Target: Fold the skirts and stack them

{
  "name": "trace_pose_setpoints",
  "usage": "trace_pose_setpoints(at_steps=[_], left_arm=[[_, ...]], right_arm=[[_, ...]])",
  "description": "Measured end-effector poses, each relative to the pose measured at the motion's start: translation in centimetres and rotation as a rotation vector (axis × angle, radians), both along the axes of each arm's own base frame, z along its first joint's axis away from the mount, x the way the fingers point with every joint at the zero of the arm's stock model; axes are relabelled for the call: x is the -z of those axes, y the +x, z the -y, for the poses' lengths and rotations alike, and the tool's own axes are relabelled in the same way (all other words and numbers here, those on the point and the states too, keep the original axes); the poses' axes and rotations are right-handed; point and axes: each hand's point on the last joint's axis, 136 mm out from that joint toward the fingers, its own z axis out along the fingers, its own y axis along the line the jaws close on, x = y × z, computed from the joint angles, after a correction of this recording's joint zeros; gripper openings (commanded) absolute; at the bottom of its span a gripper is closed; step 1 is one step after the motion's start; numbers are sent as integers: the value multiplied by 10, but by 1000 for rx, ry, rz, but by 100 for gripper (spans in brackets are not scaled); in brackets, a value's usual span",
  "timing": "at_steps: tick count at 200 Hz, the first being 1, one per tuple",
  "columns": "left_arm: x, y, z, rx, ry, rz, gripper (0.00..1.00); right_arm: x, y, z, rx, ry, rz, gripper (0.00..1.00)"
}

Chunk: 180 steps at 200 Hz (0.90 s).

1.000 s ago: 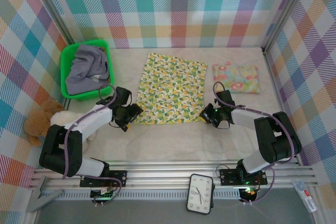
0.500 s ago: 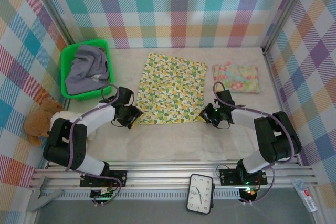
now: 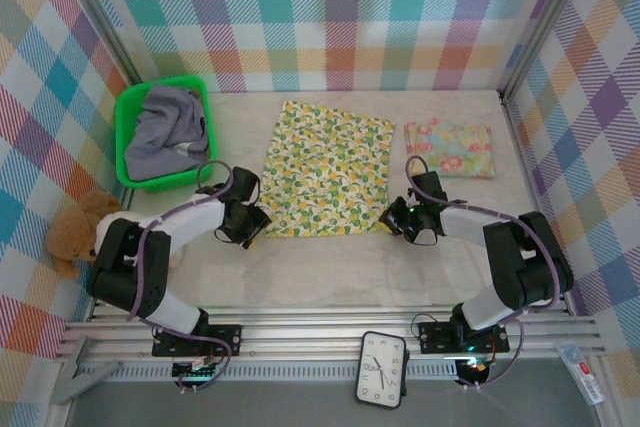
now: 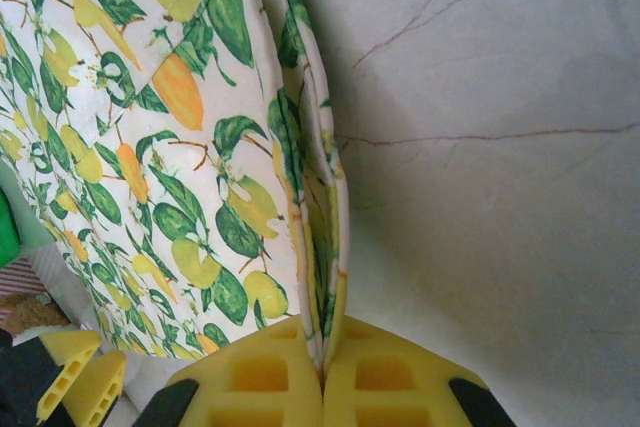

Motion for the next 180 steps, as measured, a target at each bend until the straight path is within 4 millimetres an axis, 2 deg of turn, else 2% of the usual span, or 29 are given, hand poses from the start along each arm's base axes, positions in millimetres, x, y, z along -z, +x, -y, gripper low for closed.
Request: trace_pose_setpoints(at_steps=[79,142,166,180], left_arm=[[6,2,1,-20,7,-7,36],[10,-4,-5,-53,31,-24,15],[10,-6,-6,-65,30,-22,0],[10,-6,-6,-74,27,-21,0]], right_arm=[[0,0,0,0,-1,-1,0],[0,0,0,0,-1,-2,0],[0,0,0,0,0,-2,0],[0,0,0,0,0,-1,0]])
